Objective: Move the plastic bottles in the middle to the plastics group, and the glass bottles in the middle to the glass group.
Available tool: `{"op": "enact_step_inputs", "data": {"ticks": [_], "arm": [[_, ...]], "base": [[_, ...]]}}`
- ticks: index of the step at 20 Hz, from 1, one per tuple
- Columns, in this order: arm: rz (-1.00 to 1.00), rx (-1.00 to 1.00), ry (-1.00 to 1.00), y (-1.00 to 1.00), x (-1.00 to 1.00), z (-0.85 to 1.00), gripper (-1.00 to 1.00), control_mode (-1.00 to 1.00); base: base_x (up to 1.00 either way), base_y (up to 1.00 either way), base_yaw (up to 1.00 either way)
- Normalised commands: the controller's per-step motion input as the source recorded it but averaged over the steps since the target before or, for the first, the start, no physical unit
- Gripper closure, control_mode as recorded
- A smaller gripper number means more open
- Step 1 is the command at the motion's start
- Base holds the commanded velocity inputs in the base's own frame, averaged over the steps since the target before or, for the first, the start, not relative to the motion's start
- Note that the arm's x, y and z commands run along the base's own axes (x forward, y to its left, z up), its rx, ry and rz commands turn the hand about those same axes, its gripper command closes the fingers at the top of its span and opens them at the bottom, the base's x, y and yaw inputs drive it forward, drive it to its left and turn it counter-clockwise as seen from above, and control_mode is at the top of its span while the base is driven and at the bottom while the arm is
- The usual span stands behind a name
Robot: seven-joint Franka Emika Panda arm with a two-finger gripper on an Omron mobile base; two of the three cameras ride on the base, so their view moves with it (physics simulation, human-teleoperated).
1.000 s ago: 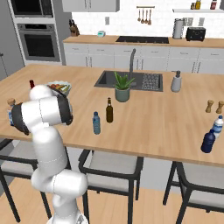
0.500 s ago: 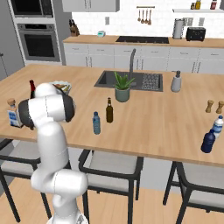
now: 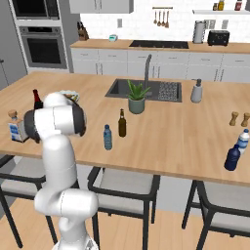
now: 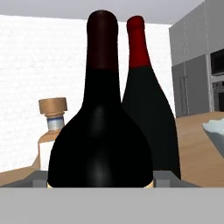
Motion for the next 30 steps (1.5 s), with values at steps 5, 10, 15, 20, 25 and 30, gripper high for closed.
{"op": "enact_step_inputs", "data": {"ticks": [5, 10, 15, 20, 25, 30], "arm": [[0.07, 0.16, -0.02, -0.24, -0.10, -0.21, 1.00, -1.00], [0.04, 0.02, -0.02, -0.06, -0.07, -0.35, 1.00, -1.00], [0.02, 0.00, -0.01, -0.12, -0.04, -0.39, -1.00, -1.00], [0.02, 0.00, -0.04, -0.32, -0.19, -0.36, -1.00, -1.00], [0.01, 0.00, -0.11, -0.07, -0.11, -0.17, -1.00, -1.00], [0.00, 0.00, -0.05, -0.02, 0.02, 0.00, -1.00, -1.00]], "base": [[0.00, 0.00, 0.00], [0.00, 0.00, 0.00], [0.00, 0.00, 0.00], [0.00, 0.00, 0.00], [0.00, 0.00, 0.00], [0.00, 0.00, 0.00]]}}
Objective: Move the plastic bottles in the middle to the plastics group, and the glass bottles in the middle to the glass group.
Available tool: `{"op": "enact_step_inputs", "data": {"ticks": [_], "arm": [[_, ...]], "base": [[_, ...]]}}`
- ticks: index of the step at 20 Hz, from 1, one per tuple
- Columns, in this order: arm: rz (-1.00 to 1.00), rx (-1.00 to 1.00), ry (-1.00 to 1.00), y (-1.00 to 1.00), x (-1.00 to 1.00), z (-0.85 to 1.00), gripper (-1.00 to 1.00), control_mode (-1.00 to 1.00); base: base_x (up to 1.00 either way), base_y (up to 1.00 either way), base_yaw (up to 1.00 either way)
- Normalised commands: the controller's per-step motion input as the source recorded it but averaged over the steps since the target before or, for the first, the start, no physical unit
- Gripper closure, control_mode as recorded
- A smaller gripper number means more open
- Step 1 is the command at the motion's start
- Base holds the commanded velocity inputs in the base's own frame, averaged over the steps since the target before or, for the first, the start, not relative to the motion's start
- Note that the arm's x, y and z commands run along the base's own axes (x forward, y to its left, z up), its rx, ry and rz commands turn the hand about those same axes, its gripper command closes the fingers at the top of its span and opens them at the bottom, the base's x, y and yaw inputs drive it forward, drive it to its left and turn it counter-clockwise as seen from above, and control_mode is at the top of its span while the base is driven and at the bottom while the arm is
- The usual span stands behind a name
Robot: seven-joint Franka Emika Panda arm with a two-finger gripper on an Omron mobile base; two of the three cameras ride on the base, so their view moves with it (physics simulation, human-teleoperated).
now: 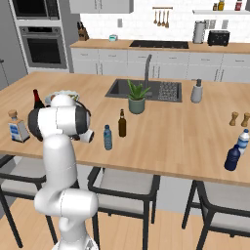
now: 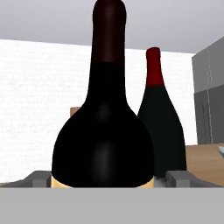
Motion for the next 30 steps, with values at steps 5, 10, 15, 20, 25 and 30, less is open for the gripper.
{"op": "enact_step_inputs", "data": {"ticks": [5, 10, 15, 20, 25, 30], "arm": [[0.00, -0.01, -0.01, -0.27, 0.01, 0.02, -1.00, -1.00], [0.00, -0.02, -0.01, -0.12, -0.16, 0.00, -1.00, -1.00], [0.00, -0.04, -0.08, -0.13, -0.20, 0.07, -1.00, -1.00], [0.00, -0.03, -0.04, -0.40, -0.23, 0.12, -1.00, -1.00], [0.00, 0.00, -0.04, -0.50, -0.25, 0.12, -1.00, -1.00], [-0.01, 0.00, -0.06, -0.56, -0.70, 0.23, -1.00, -1.00]], "base": [[0.00, 0.00, 0.00], [0.00, 0.00, 0.00], [0.00, 0.00, 0.00], [0.00, 0.00, 0.00], [0.00, 0.00, 0.00], [0.00, 0.00, 0.00]]}}
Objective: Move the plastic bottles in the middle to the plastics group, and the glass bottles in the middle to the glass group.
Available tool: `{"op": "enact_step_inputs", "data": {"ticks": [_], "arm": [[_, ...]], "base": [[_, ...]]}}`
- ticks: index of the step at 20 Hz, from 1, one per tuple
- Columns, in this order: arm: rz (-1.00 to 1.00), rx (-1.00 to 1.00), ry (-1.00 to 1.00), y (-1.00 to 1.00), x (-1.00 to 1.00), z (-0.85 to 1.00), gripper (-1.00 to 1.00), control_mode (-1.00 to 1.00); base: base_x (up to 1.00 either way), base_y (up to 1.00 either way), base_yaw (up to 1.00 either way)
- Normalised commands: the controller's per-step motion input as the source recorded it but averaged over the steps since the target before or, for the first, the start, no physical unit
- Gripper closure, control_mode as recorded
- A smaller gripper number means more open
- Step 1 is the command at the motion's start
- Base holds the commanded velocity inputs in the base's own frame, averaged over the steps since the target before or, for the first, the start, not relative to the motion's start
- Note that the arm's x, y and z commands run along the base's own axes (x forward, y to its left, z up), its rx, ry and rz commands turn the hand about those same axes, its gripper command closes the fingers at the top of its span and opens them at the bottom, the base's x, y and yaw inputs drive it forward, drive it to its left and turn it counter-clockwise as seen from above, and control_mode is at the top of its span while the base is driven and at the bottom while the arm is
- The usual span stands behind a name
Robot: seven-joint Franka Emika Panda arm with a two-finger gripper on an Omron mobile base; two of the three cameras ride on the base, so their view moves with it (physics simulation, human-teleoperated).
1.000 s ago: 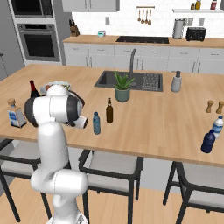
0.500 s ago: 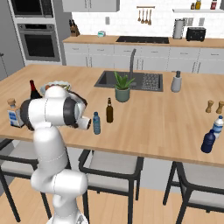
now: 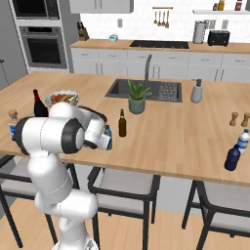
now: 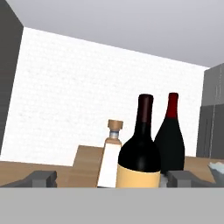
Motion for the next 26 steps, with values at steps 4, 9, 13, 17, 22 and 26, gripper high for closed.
{"op": "enact_step_inputs", "data": {"ticks": [4, 9, 13, 17, 22, 26], "arm": [[-0.08, 0.00, -0.02, -0.70, -0.83, 0.22, -1.00, -1.00], [-0.03, 0.02, 0.00, -0.90, -0.57, 0.31, -1.00, -1.00], [0.00, 0.04, 0.00, -0.77, -0.63, 0.45, -1.00, -1.00], [0.00, 0.00, 0.00, -0.82, -0.47, 0.33, -1.00, -1.00], [-0.10, 0.00, 0.02, -0.86, -0.17, 0.07, -1.00, -1.00], [-0.09, 0.00, 0.06, -0.81, 0.22, -0.04, -1.00, -1.00]], "base": [[0.00, 0.00, 0.00], [0.00, 0.00, 0.00], [0.00, 0.00, 0.00], [0.00, 0.00, 0.00], [0.00, 0.00, 0.00], [0.00, 0.00, 0.00]]}}
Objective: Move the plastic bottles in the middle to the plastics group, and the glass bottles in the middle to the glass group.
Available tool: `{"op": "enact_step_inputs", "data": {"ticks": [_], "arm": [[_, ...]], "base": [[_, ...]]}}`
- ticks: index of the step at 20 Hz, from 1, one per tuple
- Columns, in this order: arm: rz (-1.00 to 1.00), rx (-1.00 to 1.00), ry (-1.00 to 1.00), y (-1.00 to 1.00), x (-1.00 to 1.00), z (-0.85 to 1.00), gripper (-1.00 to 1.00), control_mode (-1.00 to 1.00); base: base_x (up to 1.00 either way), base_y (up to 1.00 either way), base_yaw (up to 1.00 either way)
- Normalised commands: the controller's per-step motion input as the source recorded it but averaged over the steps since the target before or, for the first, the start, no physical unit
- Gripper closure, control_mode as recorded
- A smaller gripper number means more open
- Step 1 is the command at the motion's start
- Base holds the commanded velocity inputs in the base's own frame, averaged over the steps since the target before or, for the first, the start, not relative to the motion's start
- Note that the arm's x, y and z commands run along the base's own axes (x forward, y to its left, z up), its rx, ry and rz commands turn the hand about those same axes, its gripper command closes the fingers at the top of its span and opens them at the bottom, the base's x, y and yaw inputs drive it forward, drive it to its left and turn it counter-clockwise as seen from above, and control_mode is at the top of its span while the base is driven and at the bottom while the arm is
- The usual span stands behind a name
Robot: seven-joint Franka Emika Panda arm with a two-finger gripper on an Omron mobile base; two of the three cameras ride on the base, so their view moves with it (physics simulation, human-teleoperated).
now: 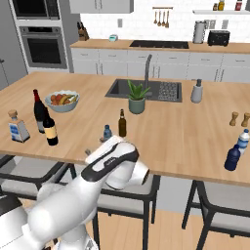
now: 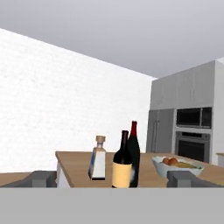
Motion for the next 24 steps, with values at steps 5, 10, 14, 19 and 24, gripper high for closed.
{"op": "enact_step_inputs", "data": {"ticks": [5, 10, 14, 19, 24], "arm": [[-0.04, -0.01, 0.13, -0.48, 0.62, 0.00, -1.00, -1.00], [0.00, -0.09, 0.05, -0.01, 0.53, -0.07, -1.00, -1.00], [0.00, -0.10, 0.00, -0.03, 0.35, -0.19, -1.00, -1.00], [0.00, -0.08, 0.00, -0.04, 0.25, -0.25, -1.00, -1.00], [0.00, -0.06, 0.02, 0.00, 0.33, -0.34, -1.00, -1.00]], "base": [[0.00, 0.00, 0.00], [0.00, 0.00, 0.00], [0.00, 0.00, 0.00], [0.00, 0.00, 0.00], [0.00, 0.00, 0.00]]}}
